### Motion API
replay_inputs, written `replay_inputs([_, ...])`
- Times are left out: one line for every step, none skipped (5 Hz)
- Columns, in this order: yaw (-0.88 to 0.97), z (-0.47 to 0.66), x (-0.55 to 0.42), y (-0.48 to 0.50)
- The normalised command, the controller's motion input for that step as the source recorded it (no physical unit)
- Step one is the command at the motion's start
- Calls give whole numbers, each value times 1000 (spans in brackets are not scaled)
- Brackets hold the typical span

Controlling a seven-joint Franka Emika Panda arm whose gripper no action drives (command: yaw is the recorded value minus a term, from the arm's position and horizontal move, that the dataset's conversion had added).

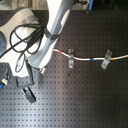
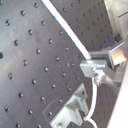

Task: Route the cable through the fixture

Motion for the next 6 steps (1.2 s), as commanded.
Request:
replay_inputs([54,450,-299,291])
replay_inputs([134,229,-288,190])
replay_inputs([146,255,-223,209])
replay_inputs([91,337,-189,102])
replay_inputs([126,331,-134,105])
replay_inputs([0,92,1,1])
